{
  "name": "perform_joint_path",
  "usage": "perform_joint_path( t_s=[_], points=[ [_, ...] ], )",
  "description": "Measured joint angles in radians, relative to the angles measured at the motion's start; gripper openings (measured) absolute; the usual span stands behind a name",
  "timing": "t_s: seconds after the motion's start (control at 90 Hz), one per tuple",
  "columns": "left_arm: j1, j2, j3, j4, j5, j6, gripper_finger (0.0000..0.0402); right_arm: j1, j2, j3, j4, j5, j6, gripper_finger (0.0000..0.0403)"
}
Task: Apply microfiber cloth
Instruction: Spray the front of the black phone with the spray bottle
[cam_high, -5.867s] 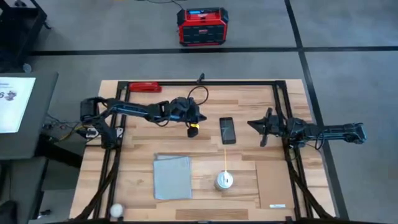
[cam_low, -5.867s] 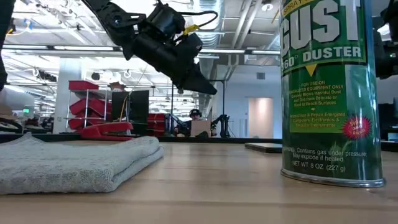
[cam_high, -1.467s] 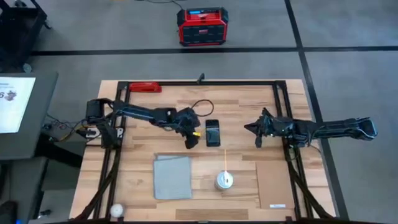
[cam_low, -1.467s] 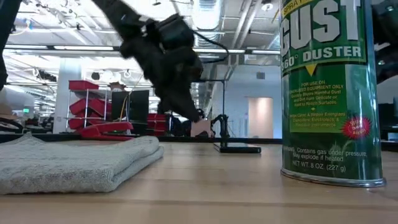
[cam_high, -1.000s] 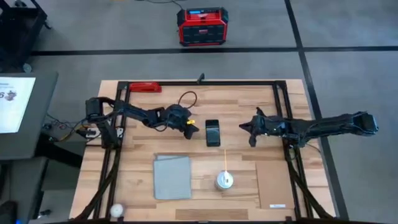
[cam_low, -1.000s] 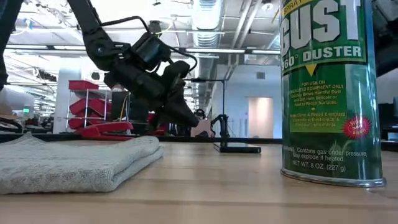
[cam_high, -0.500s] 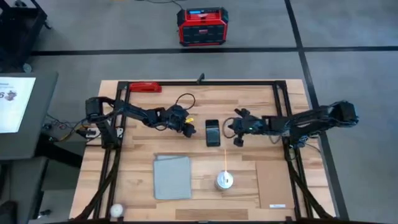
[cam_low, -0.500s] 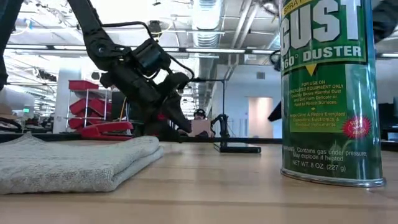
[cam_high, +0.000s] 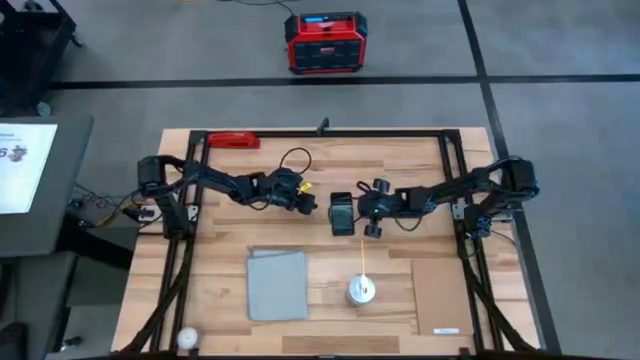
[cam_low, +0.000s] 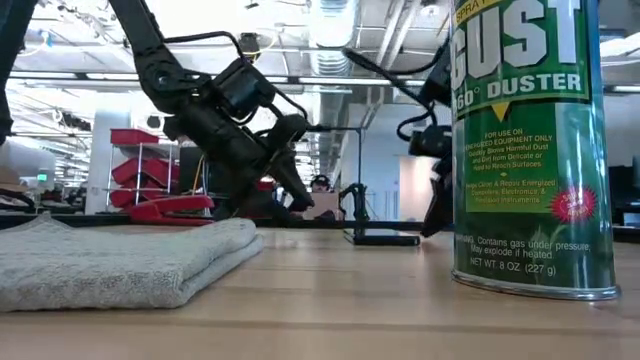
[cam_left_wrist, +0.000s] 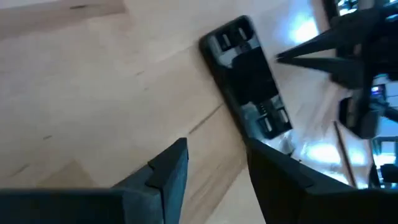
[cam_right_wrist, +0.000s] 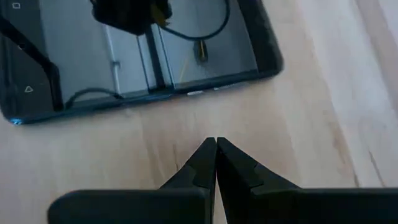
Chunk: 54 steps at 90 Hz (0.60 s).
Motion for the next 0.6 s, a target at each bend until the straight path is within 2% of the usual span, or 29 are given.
perform_joint_path(
  t_s=[0.133,0.378,0.456,0.6],
  points=[
    [-0.009,0.051,0.001,0.020,0.003,-0.038,0.0144,0.000,0.014,0.016,-0.001,0.000,-0.012,0.0000],
    [-0.020,0.204,0.027,0.236,0.101,-0.136,0.0144,0.001,0.000,0.018,-0.006,-0.001,-0.017,0.0000],
    [-0.022,0.219,0.052,0.237,0.125,-0.140,0.0144,0.001,0.000,0.018,-0.005,-0.002,-0.017,0.0000],
    [-0.023,0.202,0.072,0.134,0.169,-0.103,0.0144,0.001,0.000,0.018,-0.017,-0.002,-0.013,0.0000]
  ],
)
